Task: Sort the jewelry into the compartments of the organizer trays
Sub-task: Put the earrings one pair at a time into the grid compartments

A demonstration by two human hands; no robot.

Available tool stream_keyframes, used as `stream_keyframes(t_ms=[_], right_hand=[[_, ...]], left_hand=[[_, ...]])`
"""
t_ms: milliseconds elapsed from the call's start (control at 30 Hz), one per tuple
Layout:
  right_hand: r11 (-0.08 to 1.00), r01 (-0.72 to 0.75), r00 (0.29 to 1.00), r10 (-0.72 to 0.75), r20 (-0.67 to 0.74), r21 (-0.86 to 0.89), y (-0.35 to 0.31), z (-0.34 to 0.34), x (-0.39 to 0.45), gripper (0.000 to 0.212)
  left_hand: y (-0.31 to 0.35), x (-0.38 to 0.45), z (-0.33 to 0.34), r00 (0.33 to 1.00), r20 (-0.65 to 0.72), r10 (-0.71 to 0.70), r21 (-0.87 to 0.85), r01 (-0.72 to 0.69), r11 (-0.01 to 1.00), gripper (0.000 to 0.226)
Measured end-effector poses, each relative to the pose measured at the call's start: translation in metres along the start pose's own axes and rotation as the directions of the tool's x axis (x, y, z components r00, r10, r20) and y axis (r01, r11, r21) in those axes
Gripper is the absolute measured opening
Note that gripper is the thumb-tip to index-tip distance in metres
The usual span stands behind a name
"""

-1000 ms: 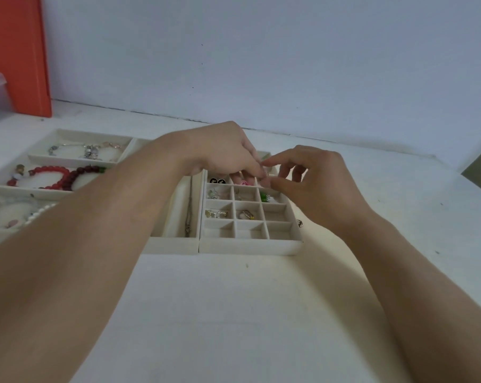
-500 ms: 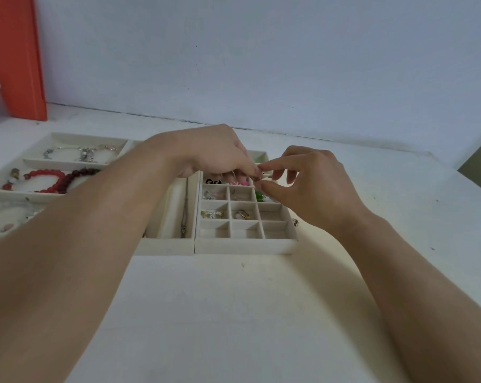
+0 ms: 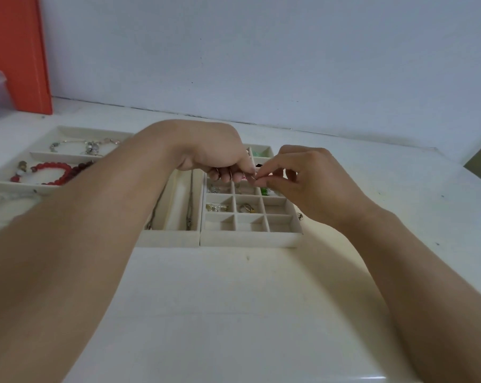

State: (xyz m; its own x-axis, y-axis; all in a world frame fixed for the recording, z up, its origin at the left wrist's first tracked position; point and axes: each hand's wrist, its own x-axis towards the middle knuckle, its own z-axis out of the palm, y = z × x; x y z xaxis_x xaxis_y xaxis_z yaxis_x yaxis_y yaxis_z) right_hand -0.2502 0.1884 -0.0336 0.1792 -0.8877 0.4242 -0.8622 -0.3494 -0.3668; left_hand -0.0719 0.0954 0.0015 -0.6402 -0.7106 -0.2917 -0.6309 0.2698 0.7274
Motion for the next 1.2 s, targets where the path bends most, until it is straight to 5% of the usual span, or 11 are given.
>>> stream_keyframes(t_ms=[200, 500, 800, 933, 1200], right_hand=[[0.986, -0.135, 0.965, 0.11, 0.236, 0.095, -0.004, 0.002, 0.0, 0.004], [0.994, -0.111, 0.951, 0.1, 0.293, 0.019, -0.014, 0.0, -0.001, 0.004], [0.986, -0.127, 0.957, 0.094, 0.273, 0.107, -0.018, 0.008, 0.0, 0.008], [0.966, -0.16, 0.979, 0.128, 0.162, 0.205, -0.014, 0.001, 0.0, 0.01], [0.961, -0.223, 0.973, 0.21, 0.09, 0.166, -0.002, -0.009, -0.002, 0.011]], left_hand=[[-0.003, 0.005, -0.002, 0.977, -0.21, 0.037, 0.011, -0.035, 0.999, 0.017], [-0.003, 0.007, -0.003, 0.962, -0.259, 0.087, -0.034, -0.099, 0.995, 0.019], [-0.002, 0.008, -0.002, 0.966, -0.24, 0.094, -0.006, -0.098, 0.995, 0.019], [-0.003, 0.008, -0.002, 0.967, -0.241, 0.089, -0.016, -0.096, 0.995, 0.018], [-0.004, 0.009, 0.002, 0.969, -0.233, 0.081, -0.053, -0.096, 0.994, 0.017]])
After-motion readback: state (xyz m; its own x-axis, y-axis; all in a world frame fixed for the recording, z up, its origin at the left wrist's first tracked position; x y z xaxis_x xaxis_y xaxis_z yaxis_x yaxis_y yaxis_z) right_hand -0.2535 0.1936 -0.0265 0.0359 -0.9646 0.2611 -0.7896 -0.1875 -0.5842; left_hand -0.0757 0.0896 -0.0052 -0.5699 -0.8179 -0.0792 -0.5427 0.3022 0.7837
